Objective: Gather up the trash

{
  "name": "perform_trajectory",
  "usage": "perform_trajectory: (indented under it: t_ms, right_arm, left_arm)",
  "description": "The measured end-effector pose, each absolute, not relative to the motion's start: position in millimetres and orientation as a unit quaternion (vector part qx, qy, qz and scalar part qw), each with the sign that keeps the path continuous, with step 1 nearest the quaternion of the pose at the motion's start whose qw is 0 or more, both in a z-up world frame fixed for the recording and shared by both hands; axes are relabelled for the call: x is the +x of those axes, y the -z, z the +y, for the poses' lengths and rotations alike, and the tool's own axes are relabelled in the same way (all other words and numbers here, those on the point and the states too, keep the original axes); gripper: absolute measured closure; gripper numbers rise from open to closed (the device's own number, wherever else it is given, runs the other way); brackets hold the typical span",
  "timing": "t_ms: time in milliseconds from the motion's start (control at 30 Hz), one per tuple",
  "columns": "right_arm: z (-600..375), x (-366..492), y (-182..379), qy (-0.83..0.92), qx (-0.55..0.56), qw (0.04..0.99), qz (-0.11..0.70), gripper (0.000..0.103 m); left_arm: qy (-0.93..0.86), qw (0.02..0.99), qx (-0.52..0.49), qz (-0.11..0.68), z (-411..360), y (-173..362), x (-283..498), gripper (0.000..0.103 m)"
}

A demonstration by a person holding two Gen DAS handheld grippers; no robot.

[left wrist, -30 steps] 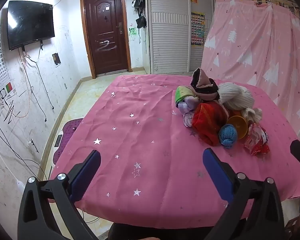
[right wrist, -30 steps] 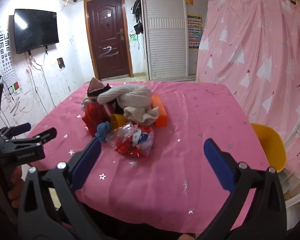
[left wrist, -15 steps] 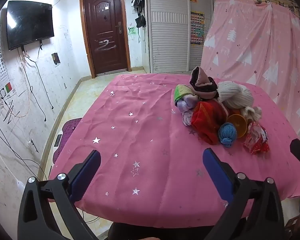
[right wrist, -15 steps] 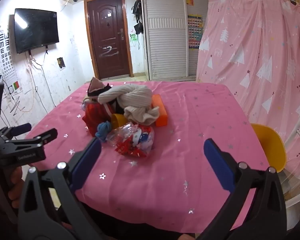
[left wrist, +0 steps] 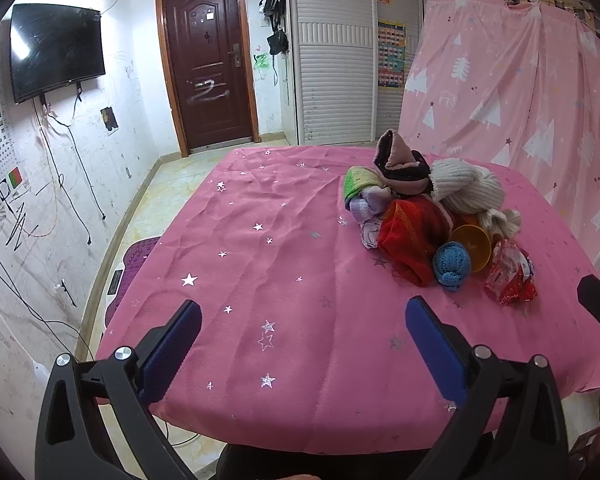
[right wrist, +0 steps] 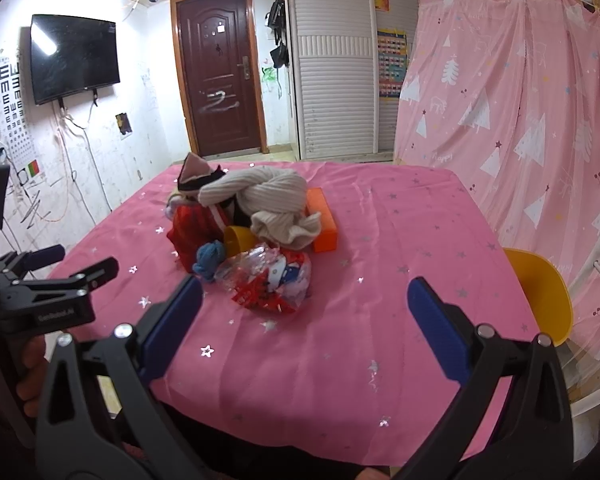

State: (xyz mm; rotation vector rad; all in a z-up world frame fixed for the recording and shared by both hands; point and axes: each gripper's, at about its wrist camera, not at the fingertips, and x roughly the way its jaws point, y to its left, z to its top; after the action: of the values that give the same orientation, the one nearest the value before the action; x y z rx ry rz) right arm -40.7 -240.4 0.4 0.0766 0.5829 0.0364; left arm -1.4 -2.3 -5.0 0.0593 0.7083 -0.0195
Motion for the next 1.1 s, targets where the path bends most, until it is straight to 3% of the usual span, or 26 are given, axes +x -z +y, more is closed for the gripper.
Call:
perform_trajectory:
  t_ms: [1100]
  right_arm:
    - [-238.3, -41.6, -0.7, -0.018, 0.035, 0.957, 0.287, 0.004]
  left_arm:
    - [0.010, 0.937, 0.032, 0.347, -11.5, 6.2, -3.5, 0.008]
